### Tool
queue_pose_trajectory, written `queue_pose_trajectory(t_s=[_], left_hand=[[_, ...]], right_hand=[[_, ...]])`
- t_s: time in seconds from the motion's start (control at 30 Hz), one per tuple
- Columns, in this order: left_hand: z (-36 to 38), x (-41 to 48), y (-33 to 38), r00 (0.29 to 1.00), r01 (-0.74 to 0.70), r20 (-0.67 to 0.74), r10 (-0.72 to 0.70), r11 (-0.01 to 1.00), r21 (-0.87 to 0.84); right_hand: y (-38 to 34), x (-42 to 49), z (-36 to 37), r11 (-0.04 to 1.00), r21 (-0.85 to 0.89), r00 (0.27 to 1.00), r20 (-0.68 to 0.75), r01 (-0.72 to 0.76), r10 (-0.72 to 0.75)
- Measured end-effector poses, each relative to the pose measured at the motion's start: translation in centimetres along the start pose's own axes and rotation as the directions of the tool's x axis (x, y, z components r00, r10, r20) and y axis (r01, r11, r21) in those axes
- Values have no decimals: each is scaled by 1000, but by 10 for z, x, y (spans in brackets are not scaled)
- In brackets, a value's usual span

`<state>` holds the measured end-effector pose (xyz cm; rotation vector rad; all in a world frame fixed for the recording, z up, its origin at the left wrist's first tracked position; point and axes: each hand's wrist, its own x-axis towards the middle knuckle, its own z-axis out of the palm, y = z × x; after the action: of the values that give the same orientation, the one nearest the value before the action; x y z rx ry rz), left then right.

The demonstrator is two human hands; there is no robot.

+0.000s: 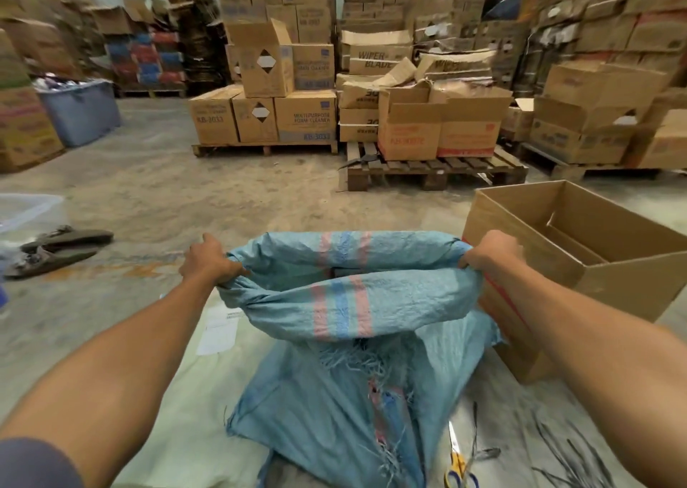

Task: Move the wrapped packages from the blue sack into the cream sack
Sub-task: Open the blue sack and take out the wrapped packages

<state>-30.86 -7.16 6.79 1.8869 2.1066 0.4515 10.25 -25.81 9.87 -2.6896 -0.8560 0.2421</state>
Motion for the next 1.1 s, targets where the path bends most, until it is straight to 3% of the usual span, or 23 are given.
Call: queue_pose_trajectory(t_s=[0.1,0.2,0.27,0.3,0.33,0.37,0.43,0.47,0.5,0.53,0.57,0.63,0.67,0.7,0.8,0.9,1.0,1.03,1.1], left_hand=[[0,-13,-8,995,8,-99,-5,1000,25],[5,-14,-6,997,36,-59,-39,998,-53],[11,-11,-1,995,91,56,-82,980,-175],[14,-11,3,979,184,146,-145,934,-307],[17,-10,7,940,307,285,-187,831,-464],[17,-12,13,873,459,437,-216,668,-586],[18,-19,21,742,668,628,-235,340,-662],[23,-18,22,699,715,669,-252,247,-654],[26,-17,22,667,745,695,-267,205,-635],[28,-14,18,648,760,709,-277,170,-628],[32,-9,10,634,770,725,-269,140,-622],[38,1,-8,608,794,740,-289,193,-577],[41,6,-18,580,815,760,-295,221,-536],[40,5,-26,558,829,786,-268,216,-515],[40,-4,-31,556,821,822,-125,239,-519],[43,-11,-22,574,814,815,-82,166,-557],[39,0,-18,603,786,798,-15,185,-590],[38,2,-18,608,768,794,-2,255,-587],[40,5,-20,646,685,762,-44,472,-555]], right_hand=[[-3,-11,4,990,110,991,-96,-83,94],[-17,-13,12,969,220,981,-130,-116,147],[-28,-9,17,921,342,979,-19,-186,204],[-35,-8,19,865,440,970,104,-242,219],[-44,-11,18,783,533,942,265,-320,204],[-52,-19,17,655,612,873,459,-443,162],[-62,-24,17,338,698,760,644,-631,88],[-59,-19,20,310,703,751,657,-640,59],[-50,-8,26,350,715,776,628,-605,59],[-36,16,39,500,728,842,540,-470,6],[-18,40,51,568,722,848,524,-395,-76],[6,50,46,630,642,760,639,-437,-124],[10,29,29,614,653,752,643,-443,-142],[21,31,19,589,697,803,581,-409,-130],[55,41,8,360,601,679,720,-714,145],[65,45,7,184,644,666,741,-742,91],[47,24,-5,201,724,733,679,-660,-38],[38,20,-7,240,743,749,658,-625,-85],[18,13,-7,428,710,715,674,-559,-183]])
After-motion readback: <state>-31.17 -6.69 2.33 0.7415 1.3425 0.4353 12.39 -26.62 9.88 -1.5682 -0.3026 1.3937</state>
